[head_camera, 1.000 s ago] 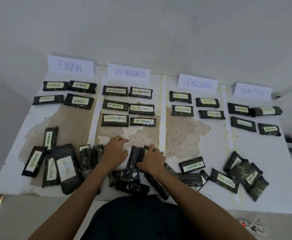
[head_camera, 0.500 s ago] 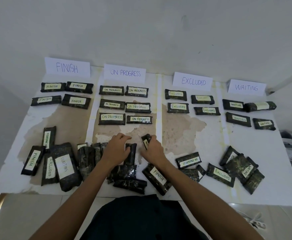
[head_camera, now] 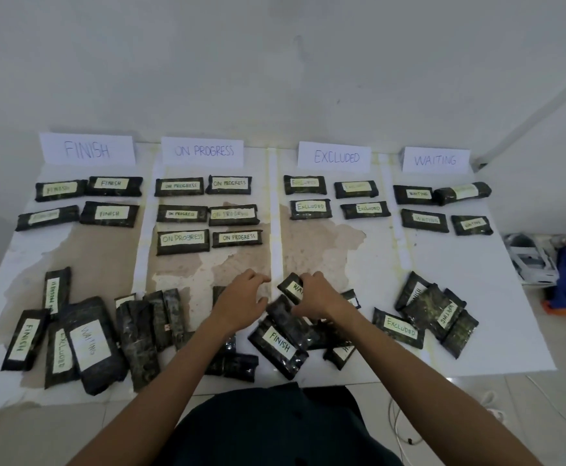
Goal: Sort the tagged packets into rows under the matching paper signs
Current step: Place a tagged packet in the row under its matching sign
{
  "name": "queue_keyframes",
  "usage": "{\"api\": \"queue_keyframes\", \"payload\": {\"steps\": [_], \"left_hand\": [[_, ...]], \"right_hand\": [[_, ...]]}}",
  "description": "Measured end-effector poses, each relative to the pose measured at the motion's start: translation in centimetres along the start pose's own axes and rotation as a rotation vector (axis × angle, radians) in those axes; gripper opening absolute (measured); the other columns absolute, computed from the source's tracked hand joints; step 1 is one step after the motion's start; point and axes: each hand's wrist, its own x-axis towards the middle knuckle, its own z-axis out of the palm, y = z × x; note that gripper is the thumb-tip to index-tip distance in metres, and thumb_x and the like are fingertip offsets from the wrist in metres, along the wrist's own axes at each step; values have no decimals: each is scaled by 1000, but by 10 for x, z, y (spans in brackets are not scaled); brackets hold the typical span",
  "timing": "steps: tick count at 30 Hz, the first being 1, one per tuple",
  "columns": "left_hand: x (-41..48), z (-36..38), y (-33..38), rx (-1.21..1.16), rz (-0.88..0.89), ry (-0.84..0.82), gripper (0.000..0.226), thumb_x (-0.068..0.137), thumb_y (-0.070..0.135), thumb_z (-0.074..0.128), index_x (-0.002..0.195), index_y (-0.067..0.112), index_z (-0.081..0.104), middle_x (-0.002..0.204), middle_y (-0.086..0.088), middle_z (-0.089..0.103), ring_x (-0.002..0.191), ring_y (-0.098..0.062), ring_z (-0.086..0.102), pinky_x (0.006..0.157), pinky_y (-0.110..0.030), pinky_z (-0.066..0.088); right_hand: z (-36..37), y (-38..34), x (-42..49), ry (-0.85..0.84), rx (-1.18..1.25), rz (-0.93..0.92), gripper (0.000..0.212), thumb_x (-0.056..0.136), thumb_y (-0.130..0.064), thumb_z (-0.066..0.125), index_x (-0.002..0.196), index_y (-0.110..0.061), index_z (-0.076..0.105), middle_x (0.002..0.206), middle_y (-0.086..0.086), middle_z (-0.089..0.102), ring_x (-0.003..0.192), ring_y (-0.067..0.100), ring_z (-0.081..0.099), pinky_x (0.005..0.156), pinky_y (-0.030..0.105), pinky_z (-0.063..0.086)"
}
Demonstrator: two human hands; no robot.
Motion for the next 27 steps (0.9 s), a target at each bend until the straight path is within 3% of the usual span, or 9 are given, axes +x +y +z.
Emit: {"api": "queue_keyframes", "payload": {"steps": [4,10,16,22,27], "left_hand": [[17,12,30,33,44,-33,40,87,20,56,127,16,52,119,-4,53,108,-22,53,89,-34,47],[64,32,87,66,89,-36,41,86,21,56,126,17,52,121,-4,52,110,-22,52,92,-36,45],[113,66,145,65,116,-26,43,85,17,56,128,15,51,123,-8,52,115,-28,46,96,-40,42],[158,114,184,52,142,-42,47,85,12,55,131,12,48,134,-9,46,122,-28,42,100,-39,39],[192,154,202,81,137,-68,53,85,11,53,137,12,41,145,-9,37,132,-27,34,106,-39,35]], "right_hand": [[-23,43,-11,74,-196,-81,59,73,-26,72,121,-5,45,119,11,37,97,30,53,76,33,45],[-76,130,-30,190,-410,-94,72,81,-22,62,145,-16,29,135,8,43,121,32,39,97,41,32],[-125,215,-30,324,-319,-47,64,79,-13,61,138,-17,40,133,5,49,119,28,43,99,39,27],[-163,280,5,362,-222,-99,63,71,-3,65,131,-7,50,123,14,56,112,34,53,94,38,41],[-179,318,45,342,-194,-143,61,73,1,65,132,-2,48,126,19,52,114,35,52,97,38,42]]}}
